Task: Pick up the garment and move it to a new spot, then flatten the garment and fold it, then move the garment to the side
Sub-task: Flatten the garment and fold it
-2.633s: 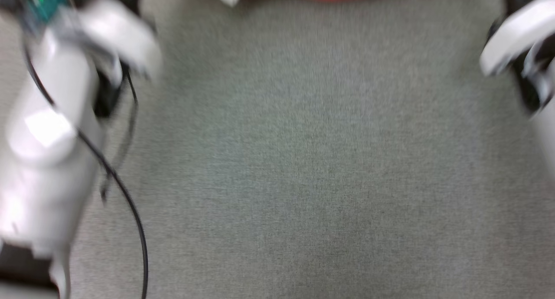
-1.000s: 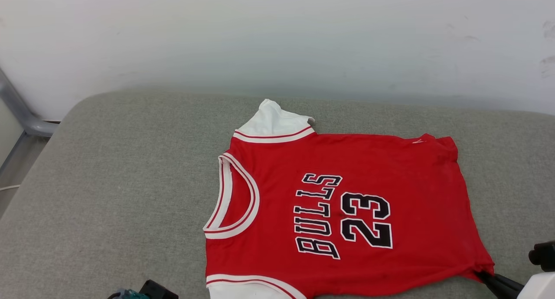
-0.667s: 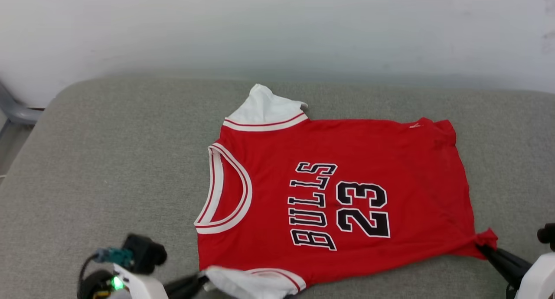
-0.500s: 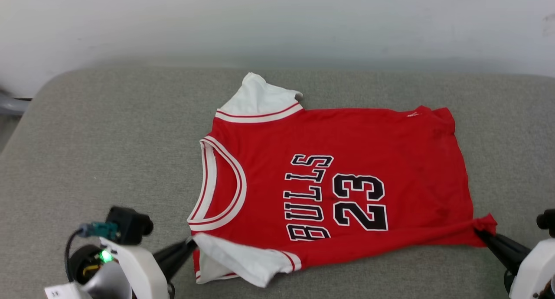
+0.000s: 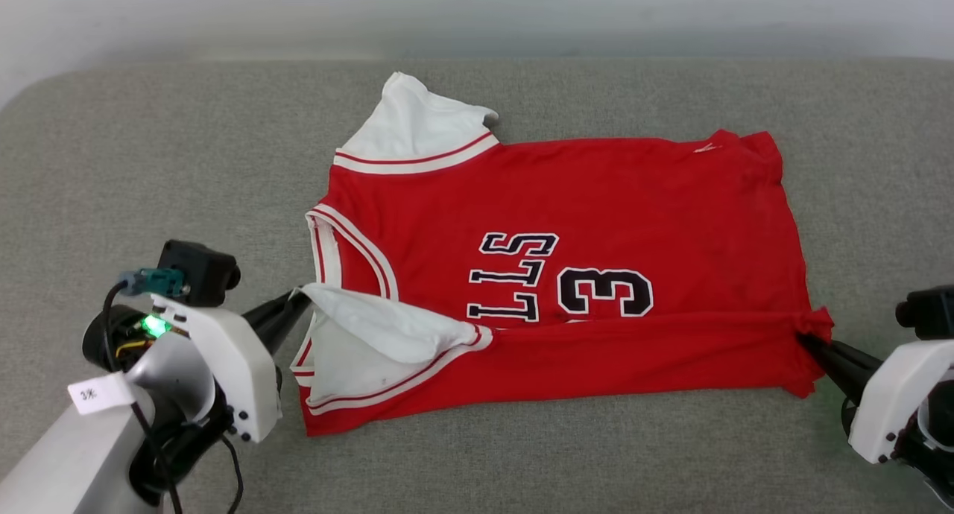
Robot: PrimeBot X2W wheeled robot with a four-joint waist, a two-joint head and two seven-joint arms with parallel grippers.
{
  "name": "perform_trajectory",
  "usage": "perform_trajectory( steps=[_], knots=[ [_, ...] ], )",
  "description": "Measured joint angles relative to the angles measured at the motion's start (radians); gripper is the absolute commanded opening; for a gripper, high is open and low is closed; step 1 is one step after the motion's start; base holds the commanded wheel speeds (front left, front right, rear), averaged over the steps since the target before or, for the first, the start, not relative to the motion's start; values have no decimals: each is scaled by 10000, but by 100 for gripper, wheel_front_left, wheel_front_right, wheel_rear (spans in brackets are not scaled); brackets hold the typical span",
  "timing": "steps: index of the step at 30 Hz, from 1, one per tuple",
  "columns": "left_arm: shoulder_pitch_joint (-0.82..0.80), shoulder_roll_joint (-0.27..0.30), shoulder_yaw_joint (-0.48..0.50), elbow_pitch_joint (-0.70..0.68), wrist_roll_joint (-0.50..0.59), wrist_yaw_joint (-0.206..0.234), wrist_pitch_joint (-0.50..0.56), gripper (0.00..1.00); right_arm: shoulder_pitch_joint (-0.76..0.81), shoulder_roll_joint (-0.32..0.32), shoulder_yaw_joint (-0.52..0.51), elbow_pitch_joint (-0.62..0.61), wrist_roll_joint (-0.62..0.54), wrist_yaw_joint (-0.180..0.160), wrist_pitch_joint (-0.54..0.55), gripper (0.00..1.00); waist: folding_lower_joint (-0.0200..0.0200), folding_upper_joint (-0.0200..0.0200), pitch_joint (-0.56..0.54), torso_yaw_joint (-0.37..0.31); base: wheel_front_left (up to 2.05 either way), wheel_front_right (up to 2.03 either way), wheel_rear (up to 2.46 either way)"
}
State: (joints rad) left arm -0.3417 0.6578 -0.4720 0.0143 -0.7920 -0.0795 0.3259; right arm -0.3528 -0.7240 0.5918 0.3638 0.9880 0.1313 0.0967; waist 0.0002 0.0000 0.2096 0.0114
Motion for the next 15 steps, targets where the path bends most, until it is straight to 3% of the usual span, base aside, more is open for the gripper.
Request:
perform_trajectory(
  steps=[14,15],
  knots=[
    [-1388,-631,-888,2422,867,-278,-288,0,-825,602,192,807,-734,0,882,0,0,0,573,-126,0,0,0],
    [-1444,-709,-943,2546,894,-291,-332,29,-851,629,182,878,-750,0,899,0,-1,0,581,-118,0,0,0]
  ],
)
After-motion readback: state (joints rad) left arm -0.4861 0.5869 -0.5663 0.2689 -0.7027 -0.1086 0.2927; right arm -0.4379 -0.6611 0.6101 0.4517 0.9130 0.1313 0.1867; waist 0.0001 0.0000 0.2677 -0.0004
